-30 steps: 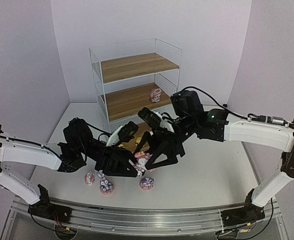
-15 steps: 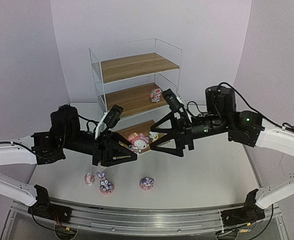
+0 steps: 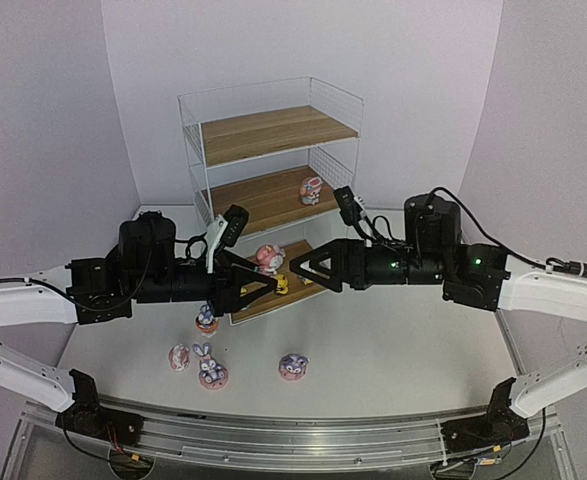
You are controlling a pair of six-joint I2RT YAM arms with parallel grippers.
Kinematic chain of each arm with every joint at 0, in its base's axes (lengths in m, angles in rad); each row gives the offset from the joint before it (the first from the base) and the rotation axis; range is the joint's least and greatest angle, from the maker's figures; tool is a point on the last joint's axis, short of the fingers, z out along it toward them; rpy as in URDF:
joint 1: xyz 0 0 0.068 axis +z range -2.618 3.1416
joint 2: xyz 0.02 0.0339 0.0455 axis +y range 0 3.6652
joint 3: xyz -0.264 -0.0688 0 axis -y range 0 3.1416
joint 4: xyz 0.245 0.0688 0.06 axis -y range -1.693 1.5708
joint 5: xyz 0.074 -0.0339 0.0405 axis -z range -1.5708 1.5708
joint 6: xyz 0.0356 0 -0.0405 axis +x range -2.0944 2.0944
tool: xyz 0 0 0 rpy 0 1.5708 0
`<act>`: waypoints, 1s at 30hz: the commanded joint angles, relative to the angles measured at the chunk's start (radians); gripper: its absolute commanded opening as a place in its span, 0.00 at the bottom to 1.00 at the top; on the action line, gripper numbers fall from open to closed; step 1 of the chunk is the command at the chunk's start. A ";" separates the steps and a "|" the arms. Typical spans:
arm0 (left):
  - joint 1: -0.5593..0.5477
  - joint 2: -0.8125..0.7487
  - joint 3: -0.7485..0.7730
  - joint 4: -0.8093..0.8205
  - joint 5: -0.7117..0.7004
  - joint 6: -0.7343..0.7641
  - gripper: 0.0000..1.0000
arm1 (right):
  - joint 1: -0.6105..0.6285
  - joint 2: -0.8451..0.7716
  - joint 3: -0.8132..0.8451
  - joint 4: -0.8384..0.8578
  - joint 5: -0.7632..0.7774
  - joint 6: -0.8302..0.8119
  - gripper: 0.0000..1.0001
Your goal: Place and organize the plastic toys onto the shelf
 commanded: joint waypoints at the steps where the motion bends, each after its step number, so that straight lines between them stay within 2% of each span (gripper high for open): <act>1: -0.006 0.023 0.063 0.021 -0.067 0.036 0.00 | 0.008 0.077 0.056 0.157 0.016 0.113 0.93; 7: -0.008 0.037 0.062 0.034 -0.074 0.027 0.00 | 0.025 0.153 0.077 0.232 0.070 0.149 0.91; 22: -0.014 0.058 0.088 0.008 -0.114 0.044 0.00 | 0.067 0.216 0.112 0.248 0.198 0.164 0.66; 30: -0.019 0.071 0.105 -0.021 -0.133 0.060 0.00 | 0.076 0.219 0.121 0.237 0.237 0.188 0.65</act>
